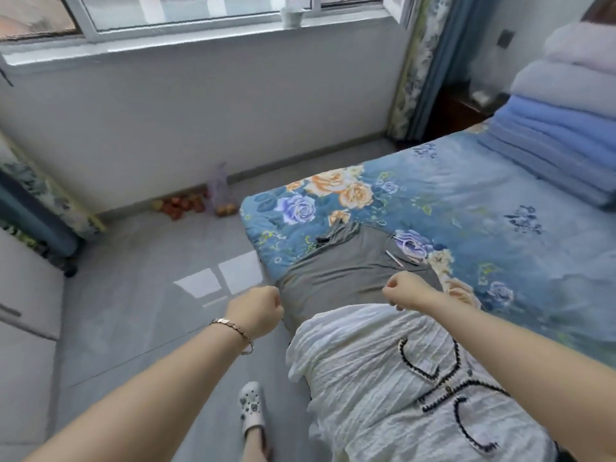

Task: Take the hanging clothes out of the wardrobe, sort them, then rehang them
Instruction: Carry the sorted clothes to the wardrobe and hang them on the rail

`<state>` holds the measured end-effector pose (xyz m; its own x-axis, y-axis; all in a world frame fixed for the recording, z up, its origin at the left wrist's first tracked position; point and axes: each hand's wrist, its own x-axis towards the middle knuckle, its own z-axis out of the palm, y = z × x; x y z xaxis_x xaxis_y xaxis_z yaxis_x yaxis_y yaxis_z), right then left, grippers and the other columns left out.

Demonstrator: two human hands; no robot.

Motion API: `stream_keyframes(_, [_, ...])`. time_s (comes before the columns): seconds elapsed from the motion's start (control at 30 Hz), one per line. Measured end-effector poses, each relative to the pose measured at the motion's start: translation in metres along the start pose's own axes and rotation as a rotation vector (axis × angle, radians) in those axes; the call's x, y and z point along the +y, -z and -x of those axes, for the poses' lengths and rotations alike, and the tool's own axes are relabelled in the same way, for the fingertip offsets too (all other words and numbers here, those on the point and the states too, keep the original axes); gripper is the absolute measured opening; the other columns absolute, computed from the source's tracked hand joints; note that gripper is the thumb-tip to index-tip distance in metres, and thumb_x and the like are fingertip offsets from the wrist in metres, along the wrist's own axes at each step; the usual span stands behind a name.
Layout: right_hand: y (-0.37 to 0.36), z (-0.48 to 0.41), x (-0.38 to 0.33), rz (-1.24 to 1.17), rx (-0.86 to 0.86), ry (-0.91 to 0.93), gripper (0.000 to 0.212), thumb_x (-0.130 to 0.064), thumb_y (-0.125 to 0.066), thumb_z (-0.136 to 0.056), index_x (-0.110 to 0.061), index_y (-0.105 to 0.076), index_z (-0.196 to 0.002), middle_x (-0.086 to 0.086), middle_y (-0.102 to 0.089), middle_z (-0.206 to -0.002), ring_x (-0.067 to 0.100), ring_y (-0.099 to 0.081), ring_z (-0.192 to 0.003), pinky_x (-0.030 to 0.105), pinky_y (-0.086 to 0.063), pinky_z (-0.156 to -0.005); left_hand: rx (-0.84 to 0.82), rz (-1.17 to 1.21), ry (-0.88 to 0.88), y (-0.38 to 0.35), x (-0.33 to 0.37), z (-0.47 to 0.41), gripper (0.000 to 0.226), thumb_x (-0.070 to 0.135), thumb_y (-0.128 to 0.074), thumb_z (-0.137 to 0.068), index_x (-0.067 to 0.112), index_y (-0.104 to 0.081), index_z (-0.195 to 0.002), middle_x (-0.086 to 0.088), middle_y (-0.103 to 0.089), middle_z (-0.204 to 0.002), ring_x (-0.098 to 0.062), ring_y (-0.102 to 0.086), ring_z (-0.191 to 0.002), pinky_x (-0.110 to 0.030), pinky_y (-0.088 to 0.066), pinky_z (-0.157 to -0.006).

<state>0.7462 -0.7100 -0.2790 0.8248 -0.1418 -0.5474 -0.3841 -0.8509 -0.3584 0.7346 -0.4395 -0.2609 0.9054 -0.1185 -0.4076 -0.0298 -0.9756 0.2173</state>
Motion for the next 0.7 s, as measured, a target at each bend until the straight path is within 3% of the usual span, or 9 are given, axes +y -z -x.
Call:
stream_keyframes(0.13, [0.009,-0.052,0.015,-0.122,0.055,-0.182,0.025,-0.014,-0.044,-0.09,-0.011,-0.051,-0.067,0.008,-0.059,-0.074,0.014,-0.056,-0.053,0.019,-0.036,-0.046,-0.091,-0.049,-0.11,0.009,0.014,-0.088,0.017,0.018,-0.039,-0.091,0.022,-0.056,-0.095,-0.003,-0.062,-0.112,-0.025,-0.057,-0.105,-0.028,-0.041,-0.079])
stream_keyframes(0.23, [0.01,-0.091,0.028,-0.235,0.101,-0.324,0.023,-0.012,-0.044,-0.087,-0.011,-0.05,-0.065,0.011,-0.057,-0.071,0.023,-0.057,-0.058,0.023,-0.04,-0.056,-0.153,-0.069,-0.17,0.018,0.024,-0.156,0.017,0.017,-0.04,-0.089,0.021,-0.057,-0.091,-0.002,-0.063,-0.105,-0.025,-0.059,-0.103,-0.025,-0.041,-0.076])
stream_keyframes(0.33, [0.005,-0.124,0.045,-0.316,0.135,-0.461,0.031,-0.01,-0.045,-0.086,-0.015,-0.04,-0.055,0.011,-0.051,-0.067,0.023,-0.052,-0.06,0.026,-0.039,-0.059,-0.209,-0.069,-0.202,0.02,0.039,-0.218,0.025,0.018,-0.04,-0.088,0.016,-0.062,-0.099,-0.004,-0.065,-0.107,-0.026,-0.06,-0.102,-0.028,-0.045,-0.082])
stream_keyframes(0.6, [-0.007,-0.206,0.104,-0.345,0.201,-0.653,0.04,-0.006,-0.041,-0.085,-0.019,-0.022,-0.053,0.004,-0.024,-0.056,0.019,-0.022,-0.053,0.03,-0.013,-0.05,-0.247,-0.177,-0.368,-0.005,0.108,-0.353,0.021,0.014,-0.035,-0.091,0.018,-0.056,-0.09,-0.003,-0.058,-0.095,-0.025,-0.051,-0.086,-0.028,-0.042,-0.077])
stream_keyframes(0.7, [-0.011,-0.253,0.135,-0.361,0.211,-0.705,0.041,-0.007,-0.041,-0.088,-0.018,-0.027,-0.052,0.005,-0.032,-0.058,0.021,-0.032,-0.056,0.03,-0.019,-0.048,-0.22,-0.233,-0.395,-0.028,0.137,-0.392,0.017,0.014,-0.034,-0.091,0.02,-0.049,-0.086,-0.001,-0.059,-0.097,-0.023,-0.05,-0.086,-0.027,-0.038,-0.073])
